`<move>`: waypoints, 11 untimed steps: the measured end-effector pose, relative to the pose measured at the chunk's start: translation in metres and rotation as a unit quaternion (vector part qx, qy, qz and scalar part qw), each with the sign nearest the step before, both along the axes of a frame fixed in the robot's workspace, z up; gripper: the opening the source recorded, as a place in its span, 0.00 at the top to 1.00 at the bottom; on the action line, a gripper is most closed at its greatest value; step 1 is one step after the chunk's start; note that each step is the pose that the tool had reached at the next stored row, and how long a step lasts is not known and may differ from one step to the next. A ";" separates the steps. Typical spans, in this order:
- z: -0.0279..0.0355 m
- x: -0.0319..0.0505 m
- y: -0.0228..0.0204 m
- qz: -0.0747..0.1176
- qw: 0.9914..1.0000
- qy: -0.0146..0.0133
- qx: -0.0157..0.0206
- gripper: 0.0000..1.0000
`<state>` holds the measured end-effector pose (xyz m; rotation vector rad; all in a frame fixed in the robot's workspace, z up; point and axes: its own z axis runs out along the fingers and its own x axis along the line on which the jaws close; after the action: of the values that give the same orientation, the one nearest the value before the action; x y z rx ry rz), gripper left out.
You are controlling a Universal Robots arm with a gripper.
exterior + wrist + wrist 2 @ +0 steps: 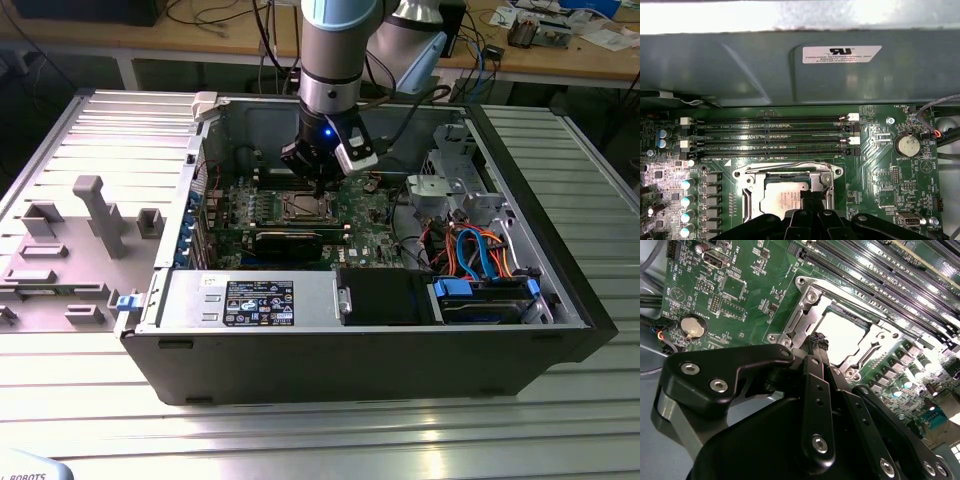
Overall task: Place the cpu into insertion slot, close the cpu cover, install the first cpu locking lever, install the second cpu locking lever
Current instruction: 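Install the second cpu locking lever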
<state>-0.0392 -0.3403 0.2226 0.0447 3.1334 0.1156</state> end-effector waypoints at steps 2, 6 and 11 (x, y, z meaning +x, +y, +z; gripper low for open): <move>-0.0001 0.0000 -0.0001 0.000 1.000 0.000 0.000 0.89; -0.0009 0.0000 -0.0028 0.000 1.000 0.000 0.000 0.89; -0.0018 0.0000 -0.0064 0.000 1.000 0.000 0.000 0.89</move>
<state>-0.0393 -0.3467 0.2208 0.0450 3.1333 0.1149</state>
